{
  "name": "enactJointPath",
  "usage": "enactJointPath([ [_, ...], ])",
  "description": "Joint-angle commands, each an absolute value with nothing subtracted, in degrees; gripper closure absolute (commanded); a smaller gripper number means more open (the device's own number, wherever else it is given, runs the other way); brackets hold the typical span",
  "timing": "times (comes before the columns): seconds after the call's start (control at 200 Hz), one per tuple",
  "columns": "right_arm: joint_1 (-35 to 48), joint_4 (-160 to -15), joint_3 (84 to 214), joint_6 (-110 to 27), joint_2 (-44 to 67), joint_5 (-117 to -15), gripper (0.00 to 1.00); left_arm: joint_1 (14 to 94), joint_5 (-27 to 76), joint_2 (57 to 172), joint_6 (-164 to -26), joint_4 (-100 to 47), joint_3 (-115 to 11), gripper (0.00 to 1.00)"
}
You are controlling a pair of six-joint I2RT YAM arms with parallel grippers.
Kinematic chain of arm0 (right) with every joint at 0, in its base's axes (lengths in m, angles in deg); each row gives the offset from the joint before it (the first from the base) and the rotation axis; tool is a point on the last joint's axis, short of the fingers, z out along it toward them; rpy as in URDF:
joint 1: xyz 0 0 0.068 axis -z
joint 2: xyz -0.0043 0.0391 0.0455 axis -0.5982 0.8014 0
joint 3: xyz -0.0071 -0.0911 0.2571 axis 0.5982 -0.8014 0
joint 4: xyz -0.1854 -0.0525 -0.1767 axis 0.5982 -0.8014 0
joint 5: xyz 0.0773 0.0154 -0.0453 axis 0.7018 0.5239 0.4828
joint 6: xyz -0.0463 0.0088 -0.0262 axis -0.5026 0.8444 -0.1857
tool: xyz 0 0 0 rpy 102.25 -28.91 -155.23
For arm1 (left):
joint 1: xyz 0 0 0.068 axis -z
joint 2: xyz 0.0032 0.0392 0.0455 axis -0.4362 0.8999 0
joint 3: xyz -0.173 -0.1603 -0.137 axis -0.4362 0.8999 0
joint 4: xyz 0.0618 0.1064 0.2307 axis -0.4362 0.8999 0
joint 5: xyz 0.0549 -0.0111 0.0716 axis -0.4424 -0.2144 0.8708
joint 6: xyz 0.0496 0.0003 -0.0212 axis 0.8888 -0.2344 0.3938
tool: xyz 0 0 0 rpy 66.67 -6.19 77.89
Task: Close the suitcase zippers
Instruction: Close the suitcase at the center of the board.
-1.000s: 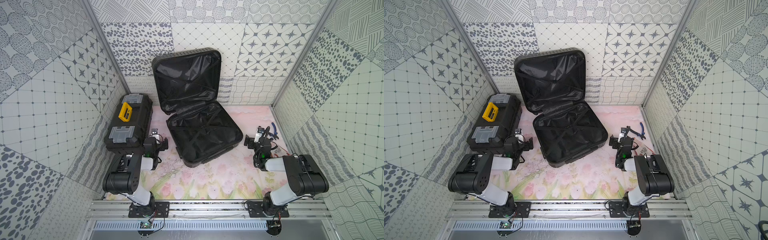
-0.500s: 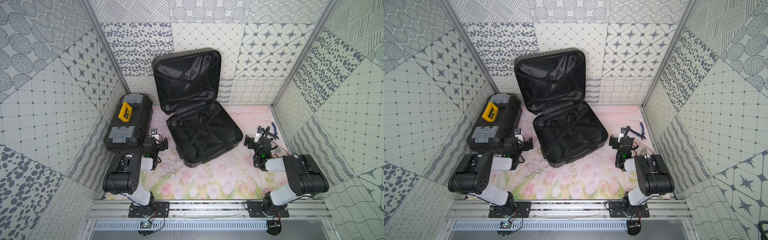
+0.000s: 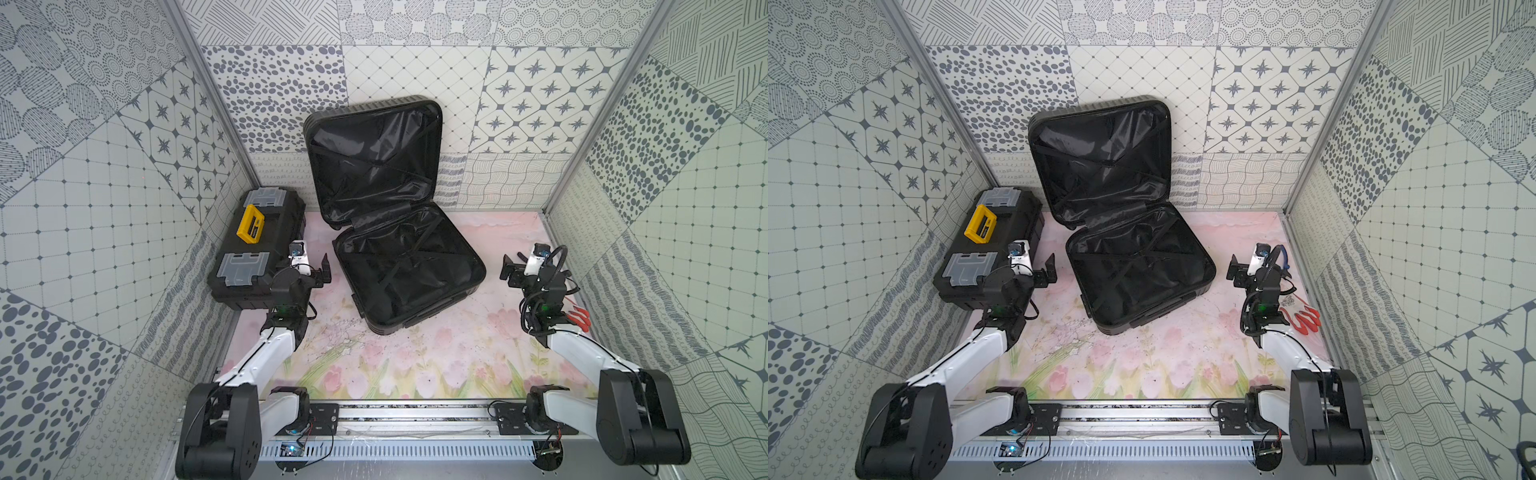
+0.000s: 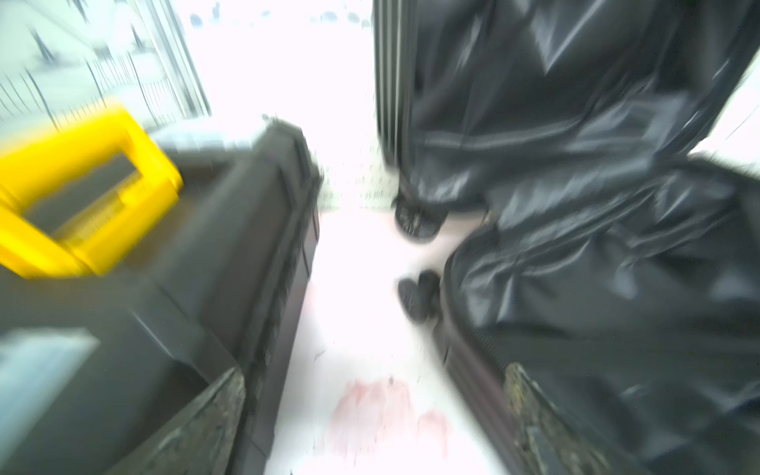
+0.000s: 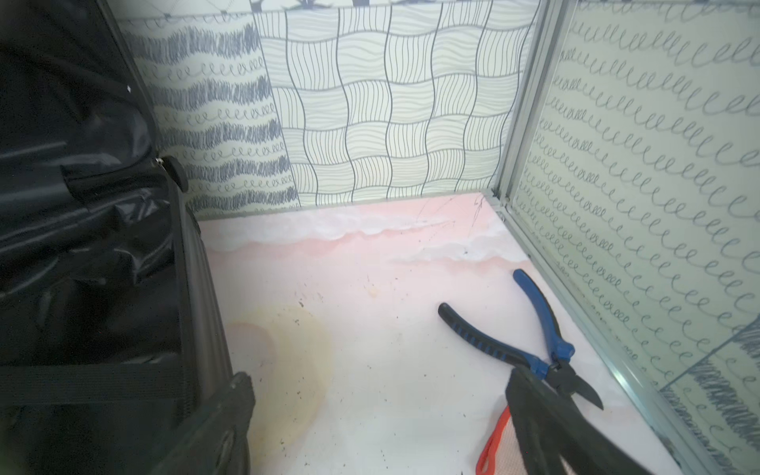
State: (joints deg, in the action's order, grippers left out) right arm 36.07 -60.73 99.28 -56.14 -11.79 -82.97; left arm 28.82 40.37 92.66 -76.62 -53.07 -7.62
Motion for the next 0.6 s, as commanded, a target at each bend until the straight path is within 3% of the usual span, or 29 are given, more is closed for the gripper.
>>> enactJointPath([
  [0.0, 36.48, -71.82, 102.89, -57.33, -17.28, -75.40, 0.02, 29.02, 38.99, 83.59, -79.27, -22.47, -17.77, 0.01],
  [0.23, 34.36, -90.12, 111.41, -51.67, -23.74, -69.30, 0.02, 28.98, 33.16, 85.57, -81.26, 0.74, -40.38, 0.01],
  [0.595, 18.50, -110.57, 127.42, -45.71, -16.45, -74.59, 0.02, 28.53, 31.80, 104.49, -76.52, 4.68, -64.51, 0.03],
])
